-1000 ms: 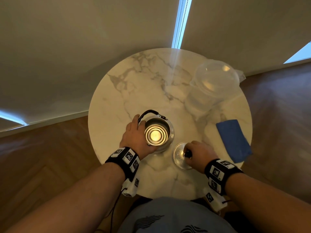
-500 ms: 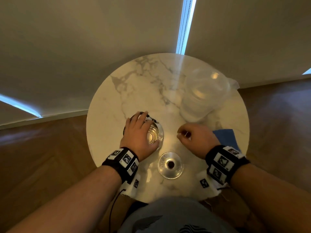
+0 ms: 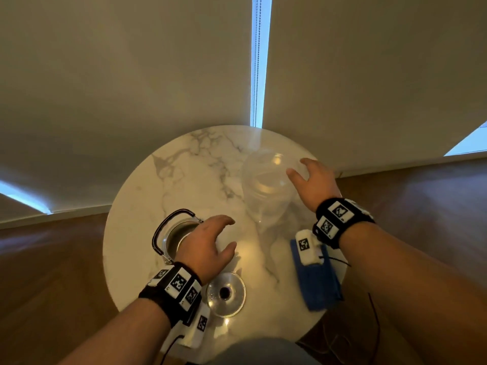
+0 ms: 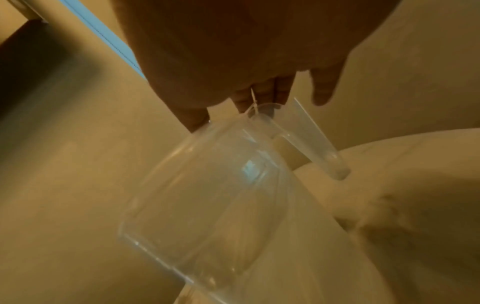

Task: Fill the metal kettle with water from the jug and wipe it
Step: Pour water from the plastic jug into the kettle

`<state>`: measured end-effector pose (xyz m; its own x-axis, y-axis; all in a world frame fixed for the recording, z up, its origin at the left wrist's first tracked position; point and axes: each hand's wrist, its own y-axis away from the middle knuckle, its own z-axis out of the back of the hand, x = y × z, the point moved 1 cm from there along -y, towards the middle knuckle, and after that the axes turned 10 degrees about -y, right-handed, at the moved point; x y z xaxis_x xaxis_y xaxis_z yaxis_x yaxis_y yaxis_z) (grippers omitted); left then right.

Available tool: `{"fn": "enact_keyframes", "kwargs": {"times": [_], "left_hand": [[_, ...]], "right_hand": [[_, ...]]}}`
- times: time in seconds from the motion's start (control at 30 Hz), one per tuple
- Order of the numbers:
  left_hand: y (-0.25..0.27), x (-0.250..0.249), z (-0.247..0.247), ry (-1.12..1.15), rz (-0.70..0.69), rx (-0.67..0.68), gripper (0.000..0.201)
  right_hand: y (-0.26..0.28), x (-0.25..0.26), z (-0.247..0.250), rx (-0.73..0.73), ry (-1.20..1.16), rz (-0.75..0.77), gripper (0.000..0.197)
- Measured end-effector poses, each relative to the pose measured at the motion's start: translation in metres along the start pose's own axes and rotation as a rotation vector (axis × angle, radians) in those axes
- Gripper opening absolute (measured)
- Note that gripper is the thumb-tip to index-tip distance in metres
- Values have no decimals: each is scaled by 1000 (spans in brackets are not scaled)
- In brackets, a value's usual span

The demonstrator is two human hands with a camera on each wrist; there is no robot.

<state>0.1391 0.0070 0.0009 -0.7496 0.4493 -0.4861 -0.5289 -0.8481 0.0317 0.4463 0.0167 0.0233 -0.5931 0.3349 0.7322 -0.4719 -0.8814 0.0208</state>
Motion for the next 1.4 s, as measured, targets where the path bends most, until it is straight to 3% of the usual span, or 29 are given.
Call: {"fn": "enact_keyframes", "kwargs": {"times": [0.2, 0.27, 0.37, 0.47, 0.67, 0.77, 0.83, 0.97, 1.1, 1.17, 1.3, 1.4], "left_hand": [[11, -7, -9, 53, 106, 28, 49], [13, -5, -14, 75, 150, 39, 48], [14, -4, -19, 80, 172, 34, 47], [14, -5, -23, 79, 181, 37, 47], [6, -12, -24, 137, 216, 22, 44], [0, -15, -23, 152, 230, 7, 39], [-5, -17, -20, 178, 257, -16, 36], [-12, -17, -4, 350, 370, -79, 37], [-12, -9, 6, 768, 522, -180, 61], [-7, -8, 9, 894, 550, -147, 69], [8, -14, 13, 1063, 518, -48, 43], [18, -15, 9, 1154, 524, -62, 56]], "right_hand": [[14, -6, -4, -26, 126, -19, 89], [24, -9, -2, 8, -3, -86, 92], [40, -18, -1, 55, -280, -221, 84], [47, -30, -2, 107, -338, -265, 74], [50, -21, -4, 285, -380, -304, 76], [63, -19, -22, 289, -594, -337, 66], [68, -17, -37, 258, -673, -332, 69], [64, -7, -44, 224, -748, -290, 84], [65, -4, -35, 266, -825, -238, 63], [68, -1, -29, 295, -886, -199, 54], [74, 18, -21, 347, -956, -86, 58], [79, 30, -21, 375, -927, -41, 69]]}}
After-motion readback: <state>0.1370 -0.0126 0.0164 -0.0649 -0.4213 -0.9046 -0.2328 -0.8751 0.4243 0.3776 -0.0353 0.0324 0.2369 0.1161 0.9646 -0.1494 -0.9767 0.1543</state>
